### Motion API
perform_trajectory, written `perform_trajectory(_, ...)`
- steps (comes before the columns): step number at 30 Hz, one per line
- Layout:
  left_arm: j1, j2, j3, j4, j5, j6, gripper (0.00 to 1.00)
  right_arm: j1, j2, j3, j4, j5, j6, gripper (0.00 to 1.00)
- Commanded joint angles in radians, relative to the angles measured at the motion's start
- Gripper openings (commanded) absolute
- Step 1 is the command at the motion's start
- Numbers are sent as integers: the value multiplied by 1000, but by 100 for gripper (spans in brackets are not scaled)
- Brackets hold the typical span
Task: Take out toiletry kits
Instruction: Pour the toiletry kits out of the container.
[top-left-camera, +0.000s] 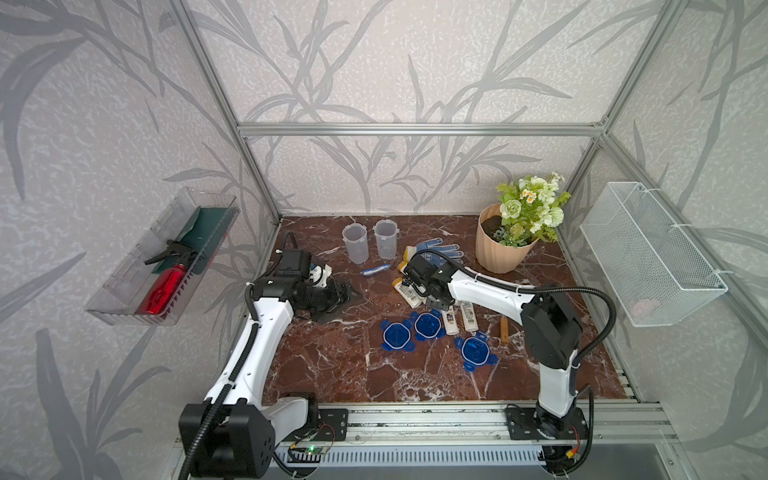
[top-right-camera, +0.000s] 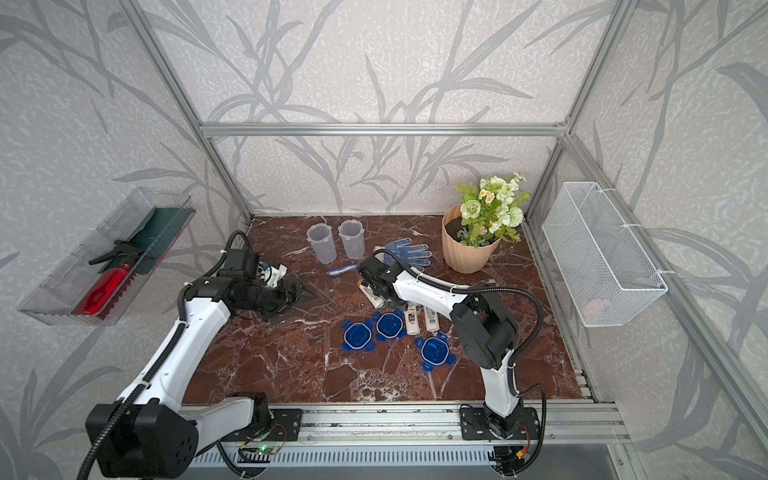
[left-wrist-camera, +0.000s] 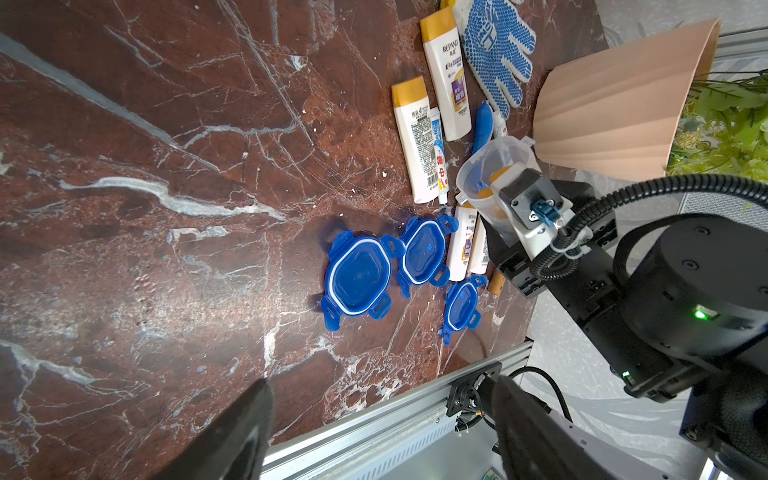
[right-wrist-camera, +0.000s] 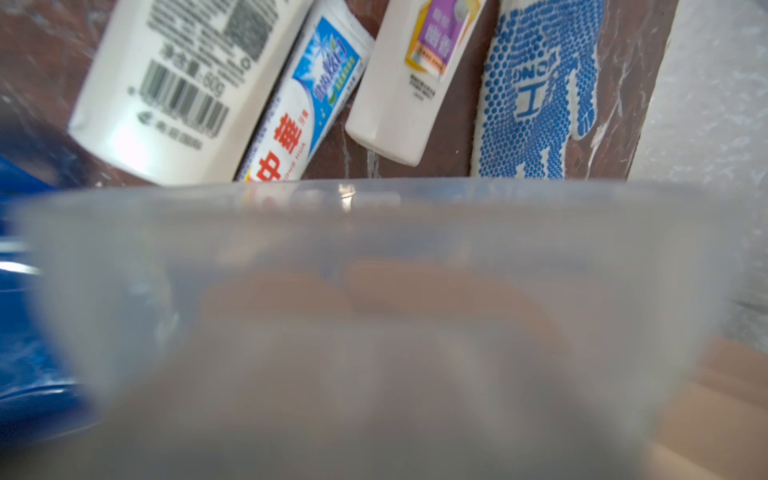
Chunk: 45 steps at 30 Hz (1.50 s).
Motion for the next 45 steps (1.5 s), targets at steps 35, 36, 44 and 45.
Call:
perform_trajectory(35, 5, 73, -1, 47, 11, -17, 92, -38, -359, -153, 135, -325, 143, 56)
perform_trajectory(36, 5, 73, -1, 47, 10, -16, 92, -38, -382, -168, 173, -377, 145, 56)
perform_trajectory(44, 5, 81, 34, 31, 10, -16, 92, -34, -506, -254, 390, -644, 224, 60)
perform_trajectory(45, 5, 81, 33, 36, 13, -18, 93, -32, -509, -256, 404, -674, 236, 60)
